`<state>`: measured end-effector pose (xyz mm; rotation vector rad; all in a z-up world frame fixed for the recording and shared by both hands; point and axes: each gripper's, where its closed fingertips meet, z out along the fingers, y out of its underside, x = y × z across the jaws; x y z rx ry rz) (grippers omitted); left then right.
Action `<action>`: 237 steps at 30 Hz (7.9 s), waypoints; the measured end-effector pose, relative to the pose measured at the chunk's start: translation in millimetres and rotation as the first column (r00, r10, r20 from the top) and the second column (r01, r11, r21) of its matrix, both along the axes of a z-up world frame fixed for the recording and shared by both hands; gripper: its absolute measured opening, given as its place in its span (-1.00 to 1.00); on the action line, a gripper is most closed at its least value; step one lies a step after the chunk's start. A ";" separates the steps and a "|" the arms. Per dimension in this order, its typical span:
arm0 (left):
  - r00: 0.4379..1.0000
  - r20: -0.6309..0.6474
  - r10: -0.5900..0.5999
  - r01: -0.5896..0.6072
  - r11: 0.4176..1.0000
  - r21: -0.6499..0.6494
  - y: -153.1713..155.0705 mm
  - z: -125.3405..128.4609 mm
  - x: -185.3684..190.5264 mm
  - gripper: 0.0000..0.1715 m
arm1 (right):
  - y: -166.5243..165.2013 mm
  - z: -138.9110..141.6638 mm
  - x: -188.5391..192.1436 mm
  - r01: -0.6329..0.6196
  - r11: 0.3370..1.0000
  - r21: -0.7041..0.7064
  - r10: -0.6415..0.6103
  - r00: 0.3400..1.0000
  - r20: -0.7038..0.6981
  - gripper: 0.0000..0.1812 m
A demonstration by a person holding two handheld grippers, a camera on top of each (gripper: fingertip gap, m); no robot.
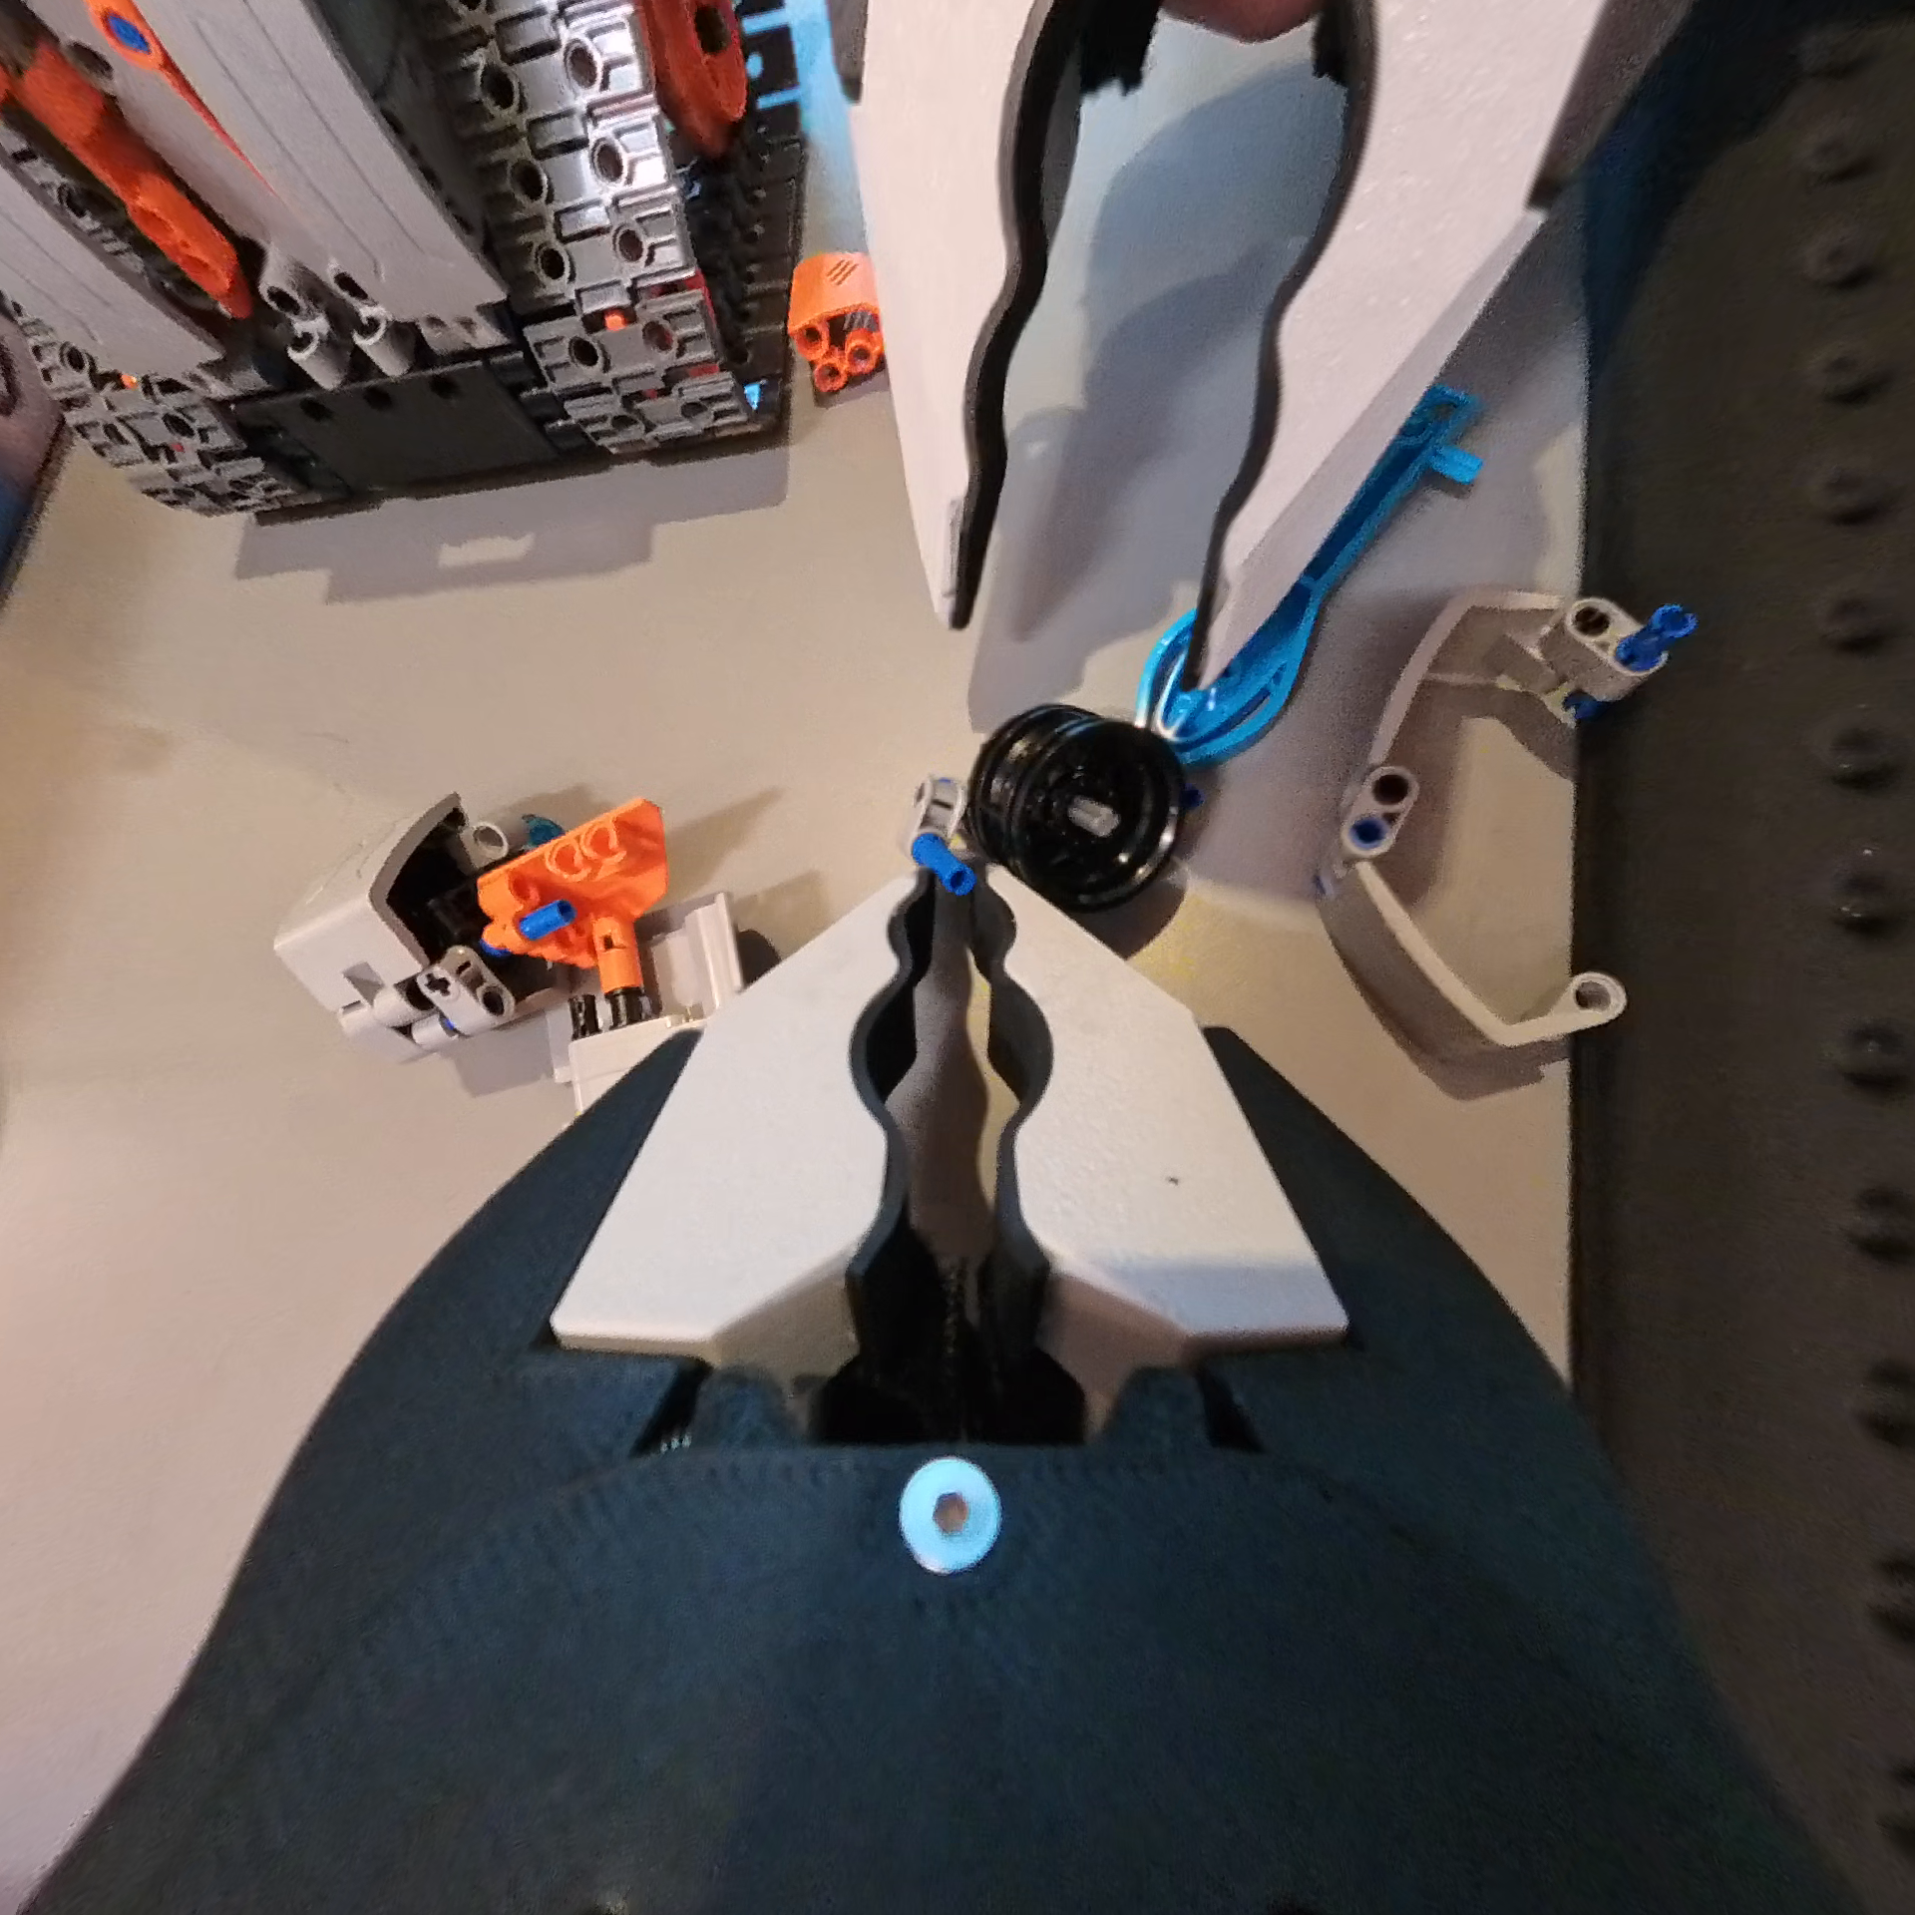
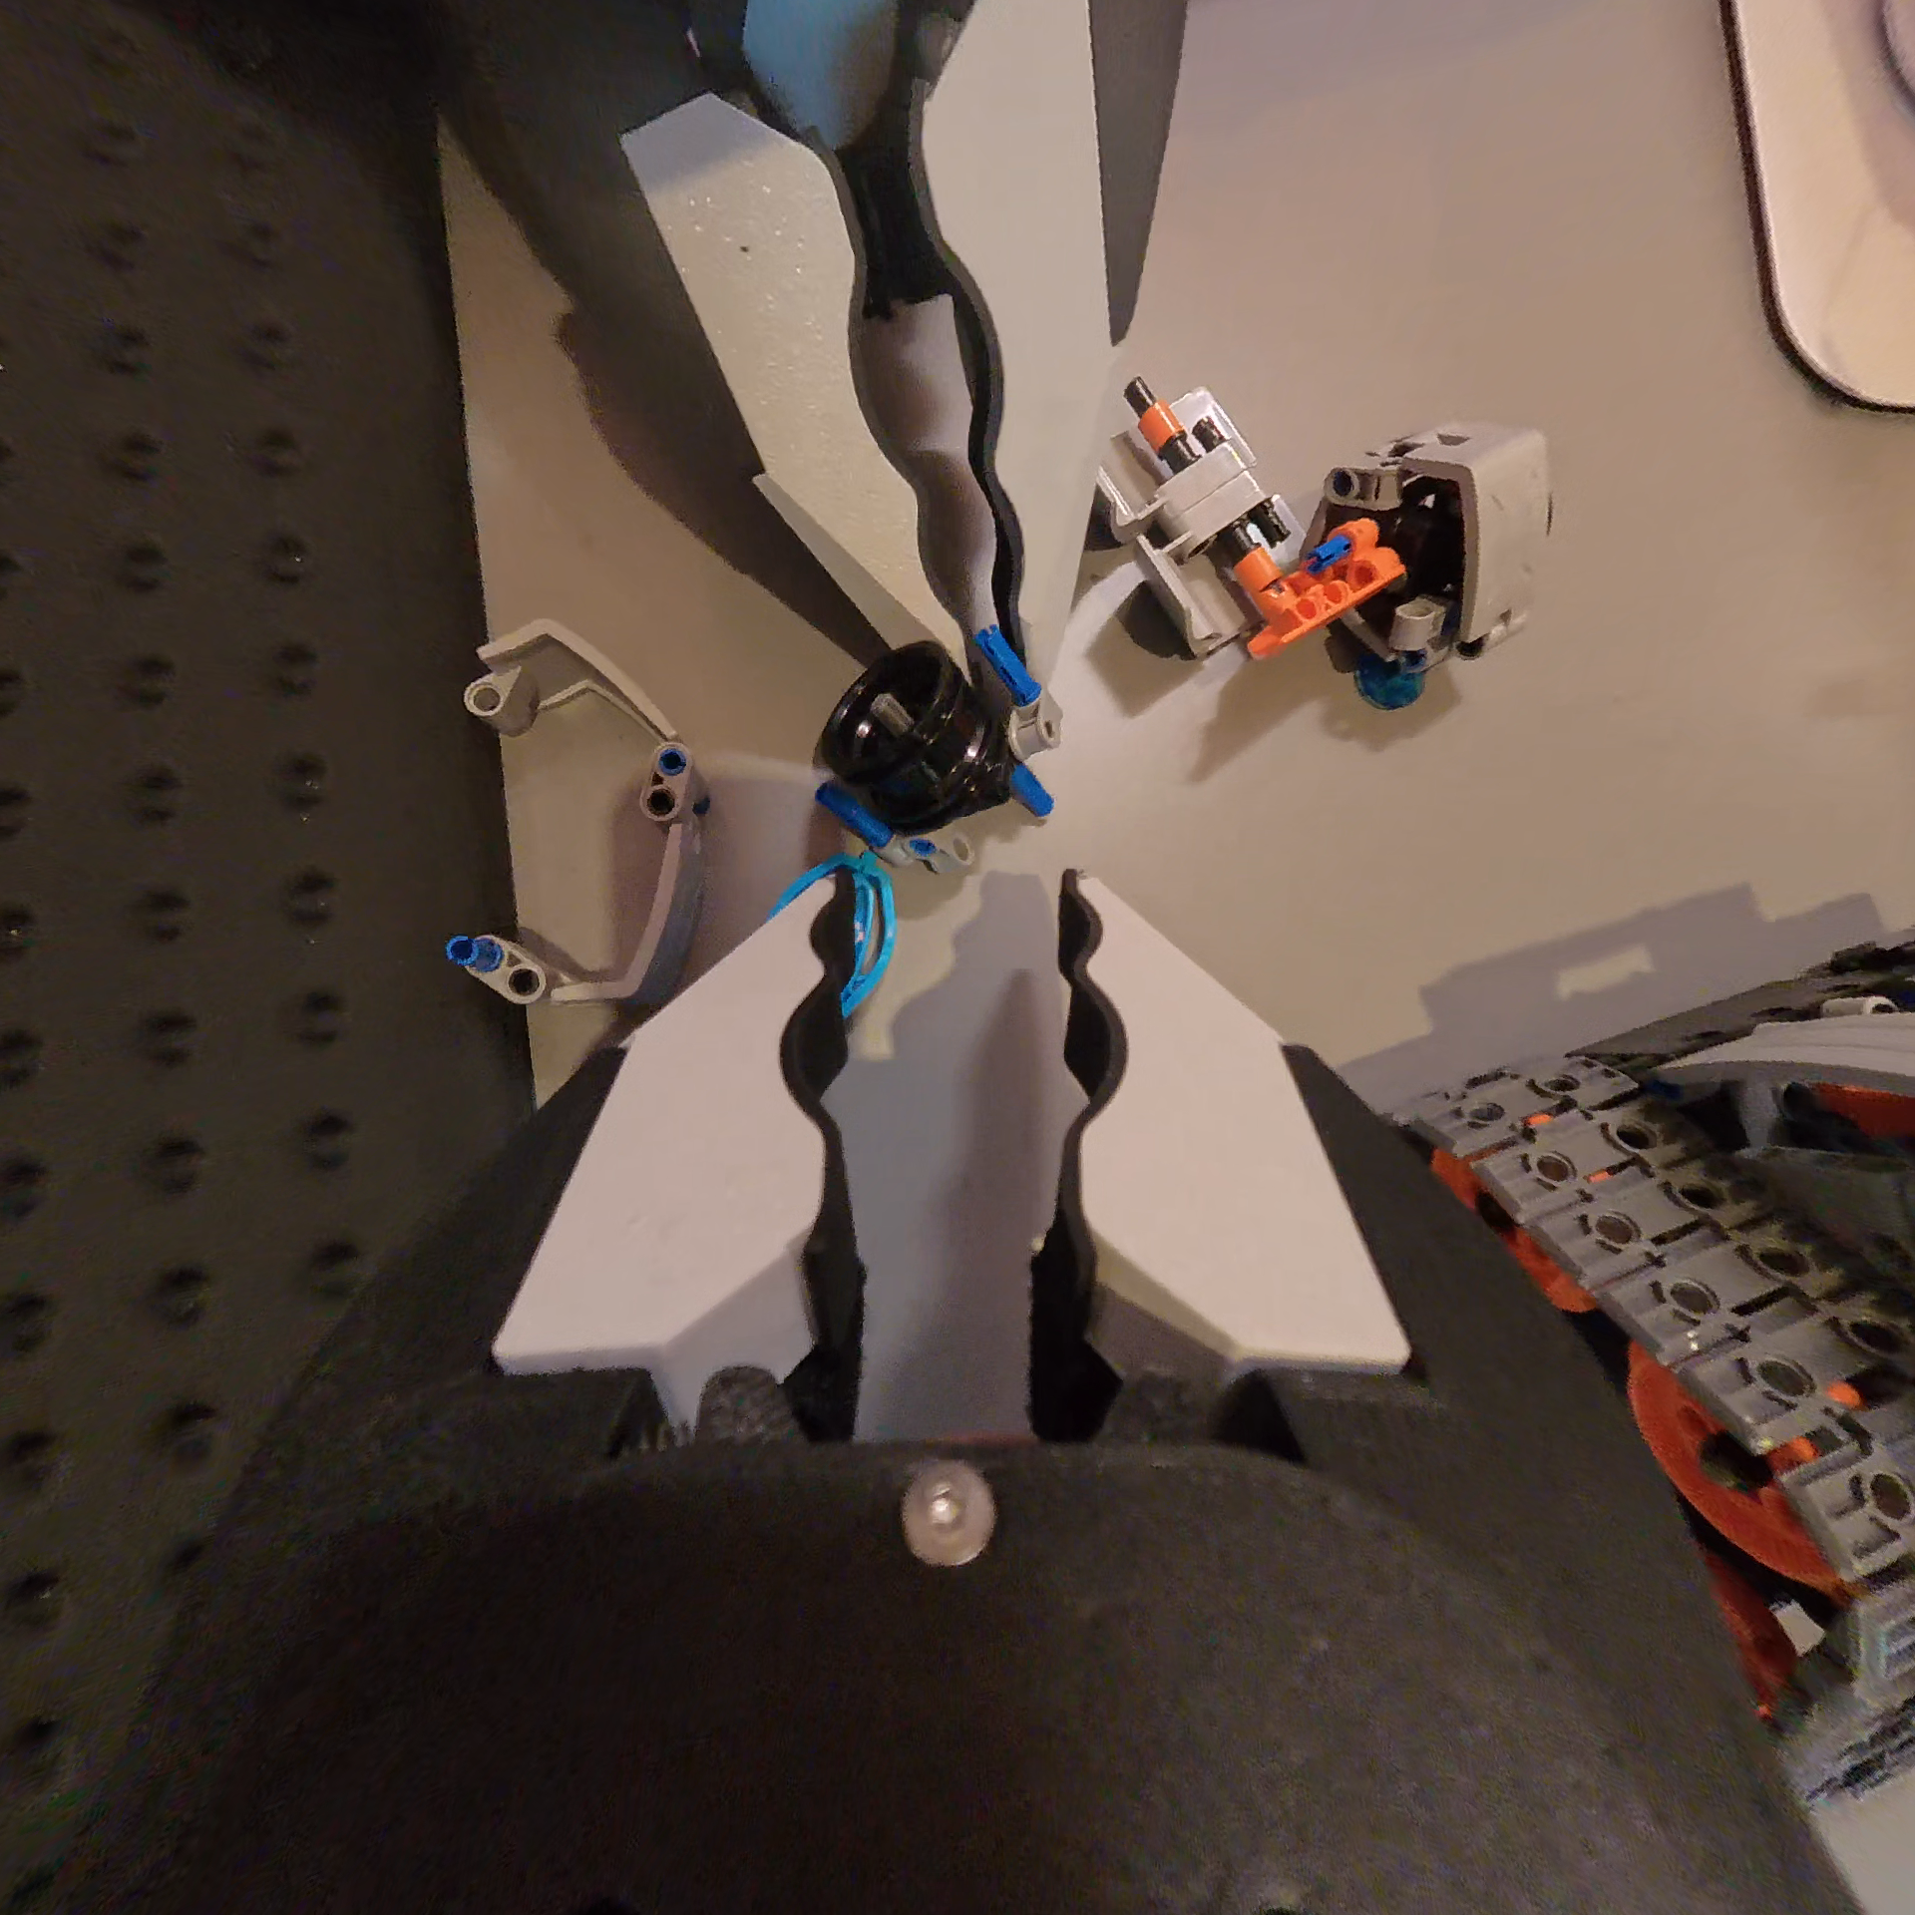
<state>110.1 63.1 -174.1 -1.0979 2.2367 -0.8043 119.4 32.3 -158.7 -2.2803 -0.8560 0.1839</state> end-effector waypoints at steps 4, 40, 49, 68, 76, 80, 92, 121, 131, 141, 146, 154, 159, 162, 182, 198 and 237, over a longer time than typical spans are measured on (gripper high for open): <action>1.000 -0.012 -0.008 0.008 1.000 0.026 -0.4 -2.9 -2.0 -0.89 | -0.2 -1.8 8.8 0.025 1.000 -0.001 -0.025 1.000 0.019 -0.61; 0.938 -0.168 -0.304 0.269 0.942 -0.200 -54.0 19.1 -63.9 -0.63 | -35.3 -6.6 -39.8 -0.018 0.996 -0.089 0.010 0.997 -0.080 -0.98; 0.962 -0.074 -0.265 0.223 0.910 -0.350 -52.1 43.3 -52.5 -0.47 | -19.6 37.6 -28.4 -0.022 0.980 0.197 0.022 1.000 0.003 -1.00; 0.953 0.272 -0.133 0.212 0.935 -0.284 -39.9 92.7 -23.8 -0.45 | -0.3 76.5 -6.2 0.221 0.936 0.274 -0.138 0.946 -0.292 -1.00; 0.903 0.402 -0.150 0.179 0.983 -0.037 -30.6 102.2 -22.4 -0.48 | 1.7 83.9 -7.4 0.262 0.954 0.148 -0.130 0.803 -0.581 -1.00; 0.877 0.429 -0.217 0.224 0.974 0.036 -36.2 103.8 -28.6 -0.57 | -4.3 80.6 -15.7 0.198 0.977 0.080 -0.100 0.752 -0.651 -1.00; 0.875 0.463 -0.143 0.212 0.972 -0.101 -30.5 119.0 -29.1 -0.84 | -7.0 91.7 -18.3 0.179 0.972 0.154 -0.033 0.747 -0.664 -0.86; 0.897 0.440 -0.048 0.155 0.965 -0.211 -17.6 120.6 -19.9 -0.96 | -25.2 110.7 -66.0 -0.011 0.932 0.363 0.210 0.833 -0.512 -0.96; 0.882 0.461 -0.096 0.177 0.975 -0.135 -23.7 120.5 -25.1 -0.96 | -25.3 105.3 -65.0 -0.010 0.933 0.361 0.198 0.850 -0.488 -0.98; 0.777 0.626 -0.066 0.227 0.957 -0.180 -22.1 161.5 -39.3 -0.96 | -11.4 125.6 -40.7 0.155 0.946 0.284 0.115 0.659 -0.743 -0.85; 0.690 0.706 -0.162 0.184 0.982 0.047 -40.3 171.3 -45.8 -0.96 | -8.9 120.2 -65.9 0.069 0.966 0.249 0.147 0.645 -0.750 -0.76; 0.633 0.748 -0.201 0.114 0.979 0.166 -43.4 175.8 -48.9 -0.97 | -5.7 121.1 -86.5 0.011 0.976 0.217 0.168 0.598 -0.783 -0.81; 0.621 0.756 -0.207 0.140 0.978 0.153 -45.8 178.6 -51.4 -0.97 | -3.0 129.2 -88.2 0.016 0.968 0.249 0.197 0.564 -0.802 -0.87; 0.634 0.752 -0.179 0.151 0.983 0.107 -41.2 179.1 -50.1 -0.95 | 0.1 131.0 -82.4 0.050 0.959 0.277 0.194 0.596 -0.779 -0.87; 0.898 0.418 -0.136 0.351 0.796 -0.494 -44.7 141.3 -40.5 -1.00 | 2.0 145.5 -64.8 0.130 0.797 0.590 0.169 0.889 -0.425 -0.91; 0.882 0.427 -0.199 0.349 0.884 -0.311 -47.0 132.4 -43.3 -1.00 | -4.8 135.7 -65.9 0.005 0.768 0.640 0.127 0.979 -0.160 -0.94; 0.759 0.552 -0.346 0.171 0.924 0.343 -52.8 131.8 -49.8 -0.94 | -17.0 109.8 -60.4 -0.110 0.816 0.567 0.135 0.991 -0.003 -0.96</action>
